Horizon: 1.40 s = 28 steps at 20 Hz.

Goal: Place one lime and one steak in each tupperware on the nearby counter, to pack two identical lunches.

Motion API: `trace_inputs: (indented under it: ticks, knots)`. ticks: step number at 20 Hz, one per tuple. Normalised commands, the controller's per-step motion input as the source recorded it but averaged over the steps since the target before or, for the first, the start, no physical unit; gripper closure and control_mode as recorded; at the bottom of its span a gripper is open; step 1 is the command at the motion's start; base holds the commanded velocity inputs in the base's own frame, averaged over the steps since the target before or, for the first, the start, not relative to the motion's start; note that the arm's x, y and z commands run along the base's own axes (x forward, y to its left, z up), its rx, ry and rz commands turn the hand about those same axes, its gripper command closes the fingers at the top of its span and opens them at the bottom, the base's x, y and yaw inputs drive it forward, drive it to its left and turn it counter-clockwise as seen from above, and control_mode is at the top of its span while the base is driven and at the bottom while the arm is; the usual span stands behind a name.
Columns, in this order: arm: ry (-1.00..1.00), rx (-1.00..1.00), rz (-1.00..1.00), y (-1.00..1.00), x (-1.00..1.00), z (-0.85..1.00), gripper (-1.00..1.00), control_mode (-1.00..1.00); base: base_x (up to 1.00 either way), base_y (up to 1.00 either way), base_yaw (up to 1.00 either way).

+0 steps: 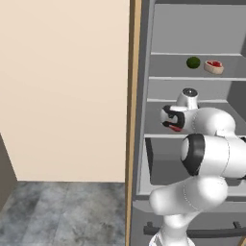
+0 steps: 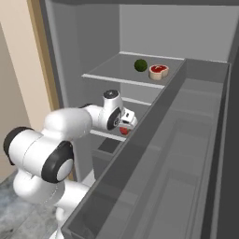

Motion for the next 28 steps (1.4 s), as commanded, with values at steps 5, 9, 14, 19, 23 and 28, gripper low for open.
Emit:
trace_inputs:
  ticks: [5, 9, 14, 19, 23, 28]
  knots:
    - [-0.03, 0.00, 0.06, 0.11, 0.43, -0.25, -1.00, -1.00, 0.00, 0.00, 0.00]
    - [0.00, 0.00, 0.04, 0.00, 0.03, -0.39, -1.00, -1.00, 0.00, 0.00, 0.00]
    - [0.00, 0.00, 0.05, -0.03, 0.00, -0.49, -1.00, -1.00, 0.00, 0.00, 0.00]
    - [0.00, 0.00, 0.01, -0.01, 0.02, -0.06, -1.00, -1.00, 0.00, 0.00, 0.00]
    - [0.01, 0.00, 0.00, 0.00, 0.01, 0.00, -1.00, -1.00, 0.00, 0.00, 0.00]
    - [0.00, -0.01, 0.00, -0.10, 0.02, -0.18, -1.00, -1.00, 0.00, 0.00, 0.00]
